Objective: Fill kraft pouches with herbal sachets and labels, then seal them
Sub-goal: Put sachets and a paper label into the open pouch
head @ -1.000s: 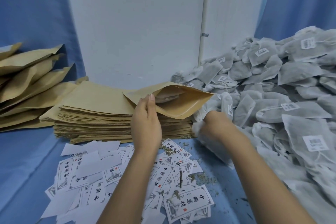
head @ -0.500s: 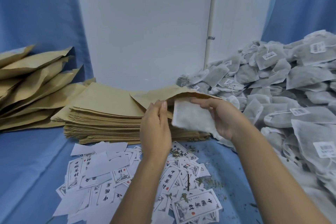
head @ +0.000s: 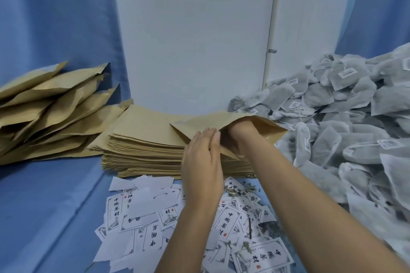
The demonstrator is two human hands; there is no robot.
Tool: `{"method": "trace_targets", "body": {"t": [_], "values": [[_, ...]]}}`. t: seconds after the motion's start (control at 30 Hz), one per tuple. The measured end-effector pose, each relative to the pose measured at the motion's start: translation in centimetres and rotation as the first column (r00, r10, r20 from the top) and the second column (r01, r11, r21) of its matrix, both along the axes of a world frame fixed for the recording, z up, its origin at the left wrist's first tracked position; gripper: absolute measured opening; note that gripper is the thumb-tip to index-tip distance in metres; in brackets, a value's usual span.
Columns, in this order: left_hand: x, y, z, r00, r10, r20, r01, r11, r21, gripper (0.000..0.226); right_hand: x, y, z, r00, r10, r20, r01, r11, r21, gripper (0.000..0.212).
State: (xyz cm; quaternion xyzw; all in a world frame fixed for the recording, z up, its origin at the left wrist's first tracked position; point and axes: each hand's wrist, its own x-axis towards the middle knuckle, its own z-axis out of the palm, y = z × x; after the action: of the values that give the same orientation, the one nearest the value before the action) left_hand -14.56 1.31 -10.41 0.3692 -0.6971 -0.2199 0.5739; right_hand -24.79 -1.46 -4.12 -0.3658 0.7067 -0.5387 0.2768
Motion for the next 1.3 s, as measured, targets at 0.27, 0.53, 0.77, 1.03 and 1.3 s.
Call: {"method": "trace_targets", "body": {"t": [0.27,0.53,0.77,1.03,1.3], "values": [[0.4,-0.5,0.5,0.997,0.001,-0.074,0.001,1.000,0.026,0.056,0.1,0.4,-1.5,0.845,-0.134,-0.518,0.048,0.983,-0.176,0.024],[1.0,-1.1,0.4,0.997,0.040,0.064,-0.041,0.999,0.013,0.065,0.1,1.4,-1.7,0.817,-0.013,-0.577,-0.110,0.978,-0.178,0.022],[2.5,-2.3,-0.2,0.999,-0.045,0.012,0.043,0.990,0.138,0.031,-1.0,5.3,-2.9,0.702,0.679,-0.215,-0.655,0.734,0.180,0.023],[2.4,-1.9,-0.1,1.000,-0.016,-0.024,0.018,0.996,0.087,0.015,-0.7,5.8,-4.1,0.410,0.847,-0.338,-0.257,0.463,0.848,0.046],[2.4,-2.2,-0.3,1.000,-0.003,-0.006,0.003,0.995,0.100,0.023,0.5,6.0,-4.0,0.399,0.837,-0.375,-0.221,0.484,0.847,0.048]]}}
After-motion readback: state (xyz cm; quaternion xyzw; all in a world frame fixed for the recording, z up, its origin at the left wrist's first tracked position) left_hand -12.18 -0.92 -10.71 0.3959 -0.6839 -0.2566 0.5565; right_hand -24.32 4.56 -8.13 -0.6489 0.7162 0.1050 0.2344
